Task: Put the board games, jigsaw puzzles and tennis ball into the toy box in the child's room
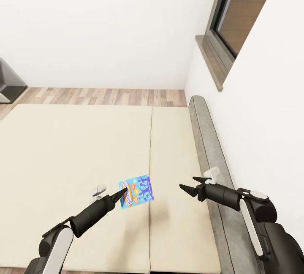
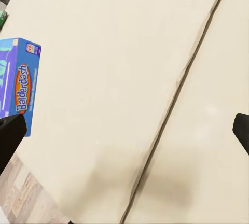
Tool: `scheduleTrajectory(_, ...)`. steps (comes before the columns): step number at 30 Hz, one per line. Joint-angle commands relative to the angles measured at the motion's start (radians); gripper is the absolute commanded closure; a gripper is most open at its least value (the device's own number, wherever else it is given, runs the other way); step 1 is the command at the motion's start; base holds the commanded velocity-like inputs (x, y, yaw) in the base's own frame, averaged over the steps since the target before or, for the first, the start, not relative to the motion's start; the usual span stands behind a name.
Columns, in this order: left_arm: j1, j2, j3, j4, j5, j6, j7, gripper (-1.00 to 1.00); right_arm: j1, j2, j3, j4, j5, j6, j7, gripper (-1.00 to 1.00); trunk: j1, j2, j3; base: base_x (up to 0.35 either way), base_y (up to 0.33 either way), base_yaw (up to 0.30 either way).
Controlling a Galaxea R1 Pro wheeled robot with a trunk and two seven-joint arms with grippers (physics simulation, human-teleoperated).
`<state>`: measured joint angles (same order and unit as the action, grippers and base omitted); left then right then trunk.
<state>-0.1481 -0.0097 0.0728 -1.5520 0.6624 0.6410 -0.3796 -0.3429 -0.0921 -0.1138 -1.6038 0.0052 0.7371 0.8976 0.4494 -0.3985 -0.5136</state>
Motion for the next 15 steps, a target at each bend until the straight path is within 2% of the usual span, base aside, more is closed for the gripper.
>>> scheduleTrajectory(1,-0.001,-0.001,0.002,0.0,0.003,0.008,-0.002,1.0,-0.001,0.0,-0.001,-0.001,0.001,0.007,0.004,-1.0,0.001,-0.002,0.0,0.0,0.0,0.0)
scheduleTrajectory(15,0.0,-0.001,0.002,0.001,0.002,0.007,0.0,1.0,-0.001,0.0,-0.002,-0.001,0.001,0.007,0.004,-1.0,0.001,-0.002,0.023,0.0,0.0,0.0)
